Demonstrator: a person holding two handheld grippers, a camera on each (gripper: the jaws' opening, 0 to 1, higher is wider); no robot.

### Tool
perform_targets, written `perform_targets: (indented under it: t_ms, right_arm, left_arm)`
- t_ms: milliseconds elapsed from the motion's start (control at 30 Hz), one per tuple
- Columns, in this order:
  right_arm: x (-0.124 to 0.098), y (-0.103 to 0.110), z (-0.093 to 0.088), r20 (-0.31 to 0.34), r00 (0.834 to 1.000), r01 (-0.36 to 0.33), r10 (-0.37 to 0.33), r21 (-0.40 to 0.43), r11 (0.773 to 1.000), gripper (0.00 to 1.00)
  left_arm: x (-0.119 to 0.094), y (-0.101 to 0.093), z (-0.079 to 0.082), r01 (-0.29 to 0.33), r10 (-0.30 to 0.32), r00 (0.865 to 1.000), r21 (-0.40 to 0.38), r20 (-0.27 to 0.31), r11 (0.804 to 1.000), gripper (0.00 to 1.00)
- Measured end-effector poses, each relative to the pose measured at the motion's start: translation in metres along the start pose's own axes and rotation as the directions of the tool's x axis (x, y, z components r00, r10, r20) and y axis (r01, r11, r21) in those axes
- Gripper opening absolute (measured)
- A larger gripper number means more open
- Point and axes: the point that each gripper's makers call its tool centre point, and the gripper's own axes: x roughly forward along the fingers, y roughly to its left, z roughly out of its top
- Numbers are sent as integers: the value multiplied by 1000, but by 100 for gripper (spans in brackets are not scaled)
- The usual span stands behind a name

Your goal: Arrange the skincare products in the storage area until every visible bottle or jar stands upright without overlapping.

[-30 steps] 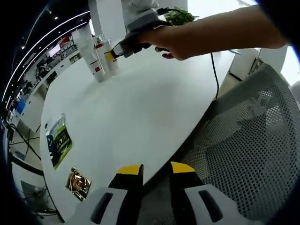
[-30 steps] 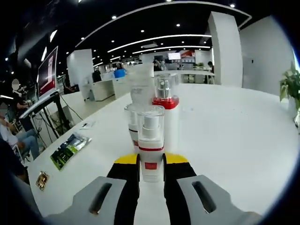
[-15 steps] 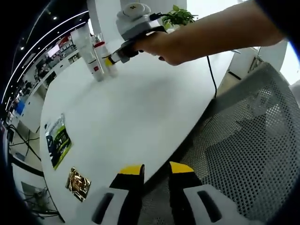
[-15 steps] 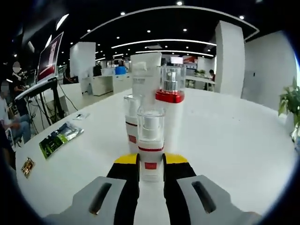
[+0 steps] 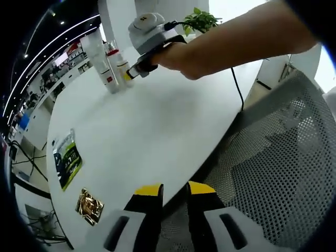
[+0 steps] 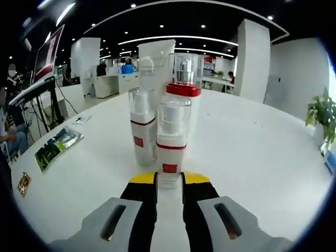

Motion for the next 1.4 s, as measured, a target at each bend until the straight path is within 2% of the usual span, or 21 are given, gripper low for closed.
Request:
perform_targets:
  t_ms: [67, 100, 167, 267, 367, 467, 633, 733, 867, 1400]
  right_arm:
    - [2, 1, -2, -7, 1000, -15, 15, -5, 1000, 4]
    - [2, 0, -2, -6, 1000, -17, 17, -3, 1000, 8]
    - [2, 3, -2, -6, 999, -41, 42, 57, 998, 18]
    - [1, 1, -3, -10, 999, -43, 44, 36, 998, 14]
    - [0, -4, -6, -15, 999, -50, 51, 39, 998, 17]
    - [1, -10, -5, -13, 999, -49, 50, 26, 998, 16]
    - [-8, -3, 7, 4, 996, -87, 87, 21, 996, 17]
    - [-5, 0, 10, 3, 995, -95, 95, 9, 995, 19]
    - [-2, 1, 17, 5, 994, -110, 109, 34, 993, 20]
    - [5, -19, 21, -21, 995, -97, 97, 15, 995, 18]
  left_arm:
    - [0, 0, -1, 2, -2, 1000, 1, -3, 1000, 18]
    - [0, 0, -1, 2, -2, 1000, 2, -4, 1000, 18]
    - [0, 0, -1, 1, -1, 1000, 4, -3, 1000, 18]
    - [1, -1, -1, 3, -3, 1000, 5, -6, 1000, 18]
    - [1, -2, -2, 7, -7, 1000, 6, -11, 1000, 18]
    - [1, -2, -3, 10, -9, 1000, 6, -15, 1000, 18]
    - [1, -2, -2, 7, -7, 1000, 7, -11, 1000, 17]
    - [1, -2, -3, 7, -7, 1000, 10, -12, 1000, 17]
    - [1, -1, -3, 4, -4, 1000, 9, -12, 1000, 17]
    - [1, 0, -3, 0, 1, 1000, 24, -15, 1000, 17]
